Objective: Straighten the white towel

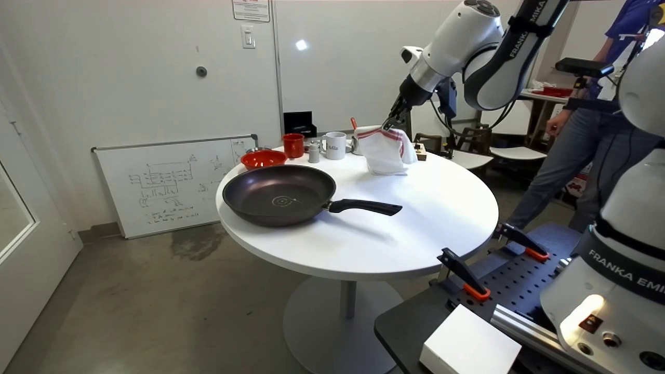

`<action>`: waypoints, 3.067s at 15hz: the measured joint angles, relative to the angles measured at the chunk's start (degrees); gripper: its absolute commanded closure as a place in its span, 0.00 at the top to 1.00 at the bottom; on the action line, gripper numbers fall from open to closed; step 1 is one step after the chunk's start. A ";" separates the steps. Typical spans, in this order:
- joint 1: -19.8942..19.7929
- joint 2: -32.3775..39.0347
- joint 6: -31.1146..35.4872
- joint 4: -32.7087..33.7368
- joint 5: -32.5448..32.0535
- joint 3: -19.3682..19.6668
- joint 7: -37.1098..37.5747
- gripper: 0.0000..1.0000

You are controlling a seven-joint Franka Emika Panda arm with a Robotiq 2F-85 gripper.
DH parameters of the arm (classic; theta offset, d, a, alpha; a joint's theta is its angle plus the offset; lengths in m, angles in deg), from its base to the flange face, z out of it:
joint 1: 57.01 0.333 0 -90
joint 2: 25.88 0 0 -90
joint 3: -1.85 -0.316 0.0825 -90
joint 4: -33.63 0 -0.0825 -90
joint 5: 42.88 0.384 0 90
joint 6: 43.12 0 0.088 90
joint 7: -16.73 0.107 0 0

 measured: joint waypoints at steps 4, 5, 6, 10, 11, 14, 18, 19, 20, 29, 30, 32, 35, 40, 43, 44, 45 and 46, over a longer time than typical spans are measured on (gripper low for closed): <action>-15.36 5.33 -0.43 3.92 -17.19 -18.06 9.09 0.03; -19.64 7.73 -0.42 5.13 -21.13 -21.82 9.43 0.04; -23.96 10.42 -0.43 6.28 -25.35 -25.18 9.48 0.05; -37.46 20.95 -0.38 7.76 -44.45 -31.62 9.74 0.07; -38.83 23.14 -0.37 7.69 -49.21 -31.65 10.74 0.06; -39.17 28.31 -0.38 7.45 -62.67 -31.62 18.15 0.06; -35.30 32.32 -0.38 6.07 -75.32 -31.72 29.54 0.05; -34.16 32.92 -0.38 5.61 -77.54 -31.75 31.90 0.31; -33.10 33.29 -0.38 5.14 -78.53 -31.67 33.34 0.31; -28.63 33.26 -0.24 5.23 -77.78 -29.52 52.98 0.95; -28.00 33.18 -0.25 5.54 -77.74 -29.19 56.26 0.99; -26.27 32.77 -0.28 6.29 -77.68 -28.12 62.89 1.00; -21.91 31.31 -0.29 7.39 -77.67 -25.00 73.00 1.00; -12.01 28.62 -0.31 8.27 -77.67 -16.91 89.42 1.00; -5.91 27.29 -0.32 8.30 -77.67 -10.80 98.27 1.00; -3.92 26.88 -0.32 8.32 -77.67 -8.68 100.97 1.00; -1.96 26.48 -0.32 8.32 -77.67 -6.51 103.49 1.00; -0.19 26.14 -0.25 8.32 -77.66 -4.58 105.71 1.00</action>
